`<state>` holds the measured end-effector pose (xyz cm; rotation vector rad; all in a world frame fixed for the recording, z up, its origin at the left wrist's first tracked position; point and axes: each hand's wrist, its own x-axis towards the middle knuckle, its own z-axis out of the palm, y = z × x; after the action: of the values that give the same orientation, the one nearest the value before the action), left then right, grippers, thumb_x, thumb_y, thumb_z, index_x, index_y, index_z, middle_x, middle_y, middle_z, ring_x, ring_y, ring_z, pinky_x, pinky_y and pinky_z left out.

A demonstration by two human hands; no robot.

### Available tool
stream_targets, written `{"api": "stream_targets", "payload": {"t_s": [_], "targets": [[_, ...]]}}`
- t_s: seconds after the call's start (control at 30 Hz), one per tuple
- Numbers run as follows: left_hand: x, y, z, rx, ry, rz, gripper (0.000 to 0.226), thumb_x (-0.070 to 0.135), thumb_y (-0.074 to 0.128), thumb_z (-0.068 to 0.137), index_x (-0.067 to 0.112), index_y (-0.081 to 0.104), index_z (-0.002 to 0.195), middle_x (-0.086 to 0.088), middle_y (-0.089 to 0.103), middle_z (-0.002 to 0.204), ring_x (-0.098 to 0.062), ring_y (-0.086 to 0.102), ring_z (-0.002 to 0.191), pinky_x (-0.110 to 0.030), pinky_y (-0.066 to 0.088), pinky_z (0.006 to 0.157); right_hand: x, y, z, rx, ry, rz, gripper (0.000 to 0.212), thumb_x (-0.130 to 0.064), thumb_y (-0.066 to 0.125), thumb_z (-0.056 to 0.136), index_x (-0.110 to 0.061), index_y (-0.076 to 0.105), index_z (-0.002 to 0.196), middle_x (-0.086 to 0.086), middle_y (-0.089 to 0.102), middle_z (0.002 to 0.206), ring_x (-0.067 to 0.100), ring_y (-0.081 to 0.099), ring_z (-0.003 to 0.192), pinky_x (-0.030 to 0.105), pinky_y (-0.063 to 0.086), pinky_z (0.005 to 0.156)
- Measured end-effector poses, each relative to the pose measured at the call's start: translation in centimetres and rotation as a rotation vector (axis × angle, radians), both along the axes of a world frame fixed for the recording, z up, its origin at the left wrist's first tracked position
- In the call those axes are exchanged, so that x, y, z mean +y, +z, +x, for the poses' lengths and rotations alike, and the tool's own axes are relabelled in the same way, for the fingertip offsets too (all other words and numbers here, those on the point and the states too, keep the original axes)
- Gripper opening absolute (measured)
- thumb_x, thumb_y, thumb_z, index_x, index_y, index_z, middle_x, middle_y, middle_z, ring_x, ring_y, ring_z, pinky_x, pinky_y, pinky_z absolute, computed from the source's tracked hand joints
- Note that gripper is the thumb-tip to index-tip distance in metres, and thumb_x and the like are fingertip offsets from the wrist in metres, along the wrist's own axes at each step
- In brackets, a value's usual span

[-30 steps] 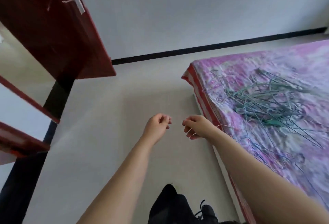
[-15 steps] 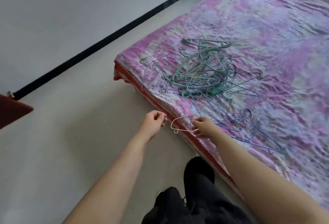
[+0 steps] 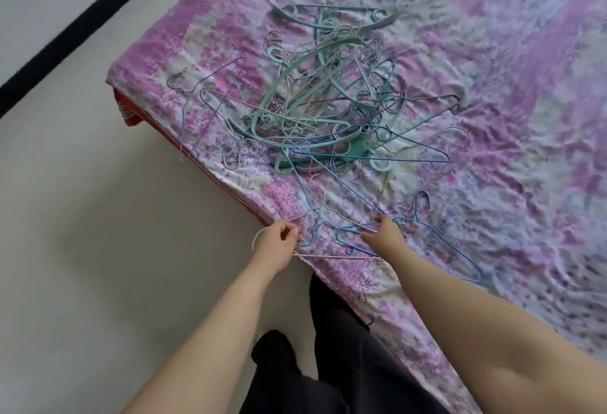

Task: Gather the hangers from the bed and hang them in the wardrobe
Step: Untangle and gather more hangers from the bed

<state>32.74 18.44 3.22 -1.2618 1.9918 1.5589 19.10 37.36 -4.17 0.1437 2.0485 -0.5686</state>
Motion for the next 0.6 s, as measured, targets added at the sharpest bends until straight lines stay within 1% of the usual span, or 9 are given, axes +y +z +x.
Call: {"api": "stream_targets", "payload": {"t_s": [0.03,0.1,0.2,0.27,0.33,0.37,0.43,0.5,0.6], "targets": [[0.3,-1.1,-0.7,-0.025,-0.004,0.01,0.015,0.012,0.049,0.098,0.015,0.061,0.089,0.001,0.066,0.085,-0.016,0.058,0.074,-0.027,0.044,0.071,0.2,-1.2,-0.9,0.014,0.025,0.018,0.068,-0.028,0.068,0.087,-0.007,0.033,0.141,0.017,0.046,0.131,0.025,0.052,0.089,0.036,0.046,0.072],[1.0,-2.6,-2.3,-0.058,0.006,0.029,0.014,0.011,0.048,0.098,0.013,0.061,0.092,0.002,0.065,0.084,-0.015,0.058,0.073,-0.025,0.045,0.066,0.5,-3.6,-2.4,0.049,0.116,0.052,0.077,-0.036,0.069,0.084,-0.009,0.029,0.144,0.017,0.041,0.138,0.031,0.049,0.11,0.039,0.045,0.087],[1.6,-4.8,-4.7,-0.09,0.009,0.06,0.018,0.013,0.047,0.099,0.016,0.059,0.086,0.002,0.065,0.084,-0.015,0.059,0.073,-0.027,0.047,0.07,1.0,-7.1,-3.8,0.066,0.271,0.106,0.088,-0.045,0.069,0.083,-0.012,0.019,0.148,0.019,0.031,0.146,0.037,0.031,0.133,0.046,0.035,0.104],[1.8,-6.4,-6.1,-0.114,0.01,0.083,0.02,0.015,0.047,0.099,0.02,0.057,0.083,0.001,0.066,0.086,-0.016,0.06,0.075,-0.03,0.049,0.072,1.3,-9.4,-4.4,0.048,0.385,0.14,0.096,-0.05,0.066,0.083,-0.012,0.01,0.151,0.016,0.02,0.153,0.036,0.019,0.14,0.049,0.031,0.109],[1.7,-8.1,-7.4,-0.132,0.023,0.088,0.019,0.017,0.046,0.1,0.02,0.057,0.084,0.0,0.066,0.088,-0.016,0.06,0.075,-0.033,0.051,0.074,1.5,-11.5,-5.0,0.025,0.51,0.182,0.104,-0.054,0.064,0.082,-0.008,0.002,0.151,0.014,0.012,0.157,0.034,0.013,0.144,0.05,0.026,0.113],[1.7,-8.8,-8.0,-0.14,0.029,0.089,0.018,0.018,0.046,0.1,0.02,0.058,0.086,0.0,0.066,0.088,-0.016,0.06,0.073,-0.034,0.051,0.072,1.7,-12.5,-5.3,0.014,0.555,0.199,0.106,-0.056,0.063,0.082,-0.004,0.0,0.151,0.015,0.013,0.157,0.033,0.013,0.145,0.049,0.023,0.115],[1.7,-10.0,-9.0,-0.158,0.05,0.093,0.017,0.019,0.045,0.101,0.017,0.058,0.09,0.002,0.066,0.089,-0.012,0.058,0.072,-0.025,0.049,0.061,2.2,-14.1,-5.9,0.023,0.652,0.245,0.109,-0.06,0.06,0.082,0.002,0.002,0.149,0.018,0.021,0.154,0.032,0.019,0.144,0.047,0.018,0.116],[1.8,-11.0,-9.4,-0.178,0.074,0.107,0.017,0.019,0.044,0.101,0.014,0.058,0.093,0.002,0.065,0.088,-0.009,0.057,0.071,-0.018,0.044,0.057,2.8,-15.2,-6.1,0.104,0.786,0.306,0.099,-0.057,0.059,0.083,0.004,0.013,0.146,0.02,0.037,0.143,0.033,0.033,0.136,0.046,0.019,0.116],[2.2,-12.2,-9.3,-0.216,0.078,0.133,0.018,0.019,0.044,0.101,0.015,0.059,0.091,0.002,0.066,0.089,-0.008,0.058,0.07,-0.021,0.043,0.06,3.0,-16.3,-6.0,0.202,0.958,0.337,0.056,-0.036,0.054,0.088,-0.002,0.034,0.128,0.017,0.054,0.124,0.033,0.05,0.118,0.045,0.032,0.106]]}}
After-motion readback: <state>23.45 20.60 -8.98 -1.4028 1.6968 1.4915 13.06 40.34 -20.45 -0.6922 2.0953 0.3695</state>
